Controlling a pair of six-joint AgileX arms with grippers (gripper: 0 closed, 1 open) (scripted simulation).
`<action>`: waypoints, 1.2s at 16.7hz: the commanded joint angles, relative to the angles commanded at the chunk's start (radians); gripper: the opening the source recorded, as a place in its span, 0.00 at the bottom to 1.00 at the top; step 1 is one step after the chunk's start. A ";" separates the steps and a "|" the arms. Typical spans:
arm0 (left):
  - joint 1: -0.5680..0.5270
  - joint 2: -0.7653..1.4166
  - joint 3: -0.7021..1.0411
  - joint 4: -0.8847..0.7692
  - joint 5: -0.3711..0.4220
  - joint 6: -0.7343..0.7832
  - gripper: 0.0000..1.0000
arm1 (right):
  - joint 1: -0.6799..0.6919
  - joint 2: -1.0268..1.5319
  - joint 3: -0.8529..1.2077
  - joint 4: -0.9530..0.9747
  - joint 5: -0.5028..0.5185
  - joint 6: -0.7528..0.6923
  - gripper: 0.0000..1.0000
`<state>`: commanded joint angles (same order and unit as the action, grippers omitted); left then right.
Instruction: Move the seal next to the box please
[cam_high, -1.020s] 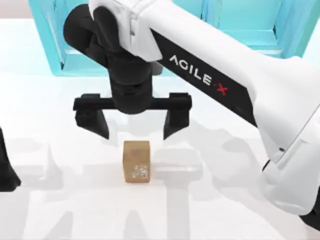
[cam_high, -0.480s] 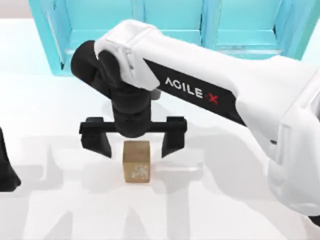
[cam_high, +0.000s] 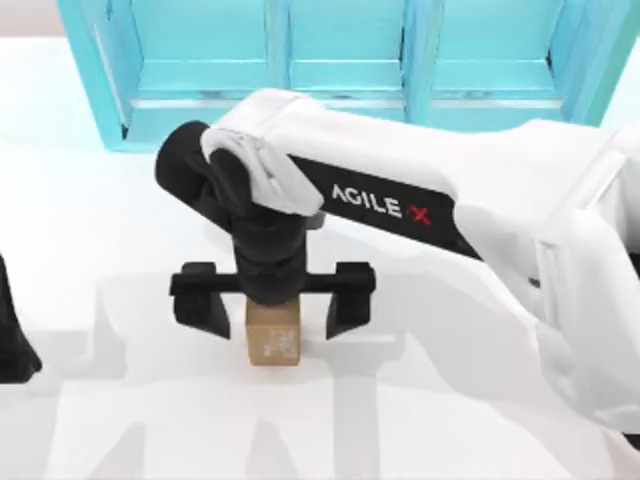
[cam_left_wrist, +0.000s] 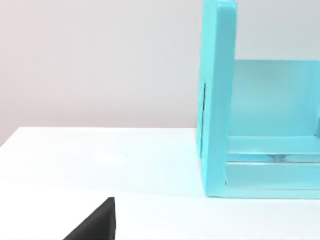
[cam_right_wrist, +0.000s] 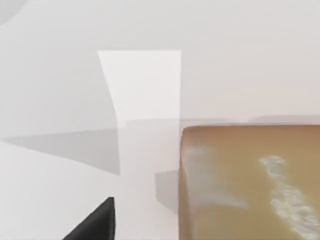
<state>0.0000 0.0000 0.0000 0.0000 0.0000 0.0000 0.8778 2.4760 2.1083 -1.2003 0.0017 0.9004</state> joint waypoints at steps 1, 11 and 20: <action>0.000 0.000 0.000 0.000 0.000 0.000 1.00 | 0.000 0.000 0.000 0.000 0.000 0.000 1.00; 0.000 0.000 0.000 0.000 0.000 0.000 1.00 | 0.000 0.000 0.000 0.000 0.000 0.000 0.25; 0.000 0.000 0.000 0.000 0.000 0.000 1.00 | 0.000 0.000 0.000 0.000 0.000 0.000 0.00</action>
<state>0.0000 0.0000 0.0000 0.0000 0.0000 0.0000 0.8778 2.4760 2.1083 -1.2003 0.0017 0.9004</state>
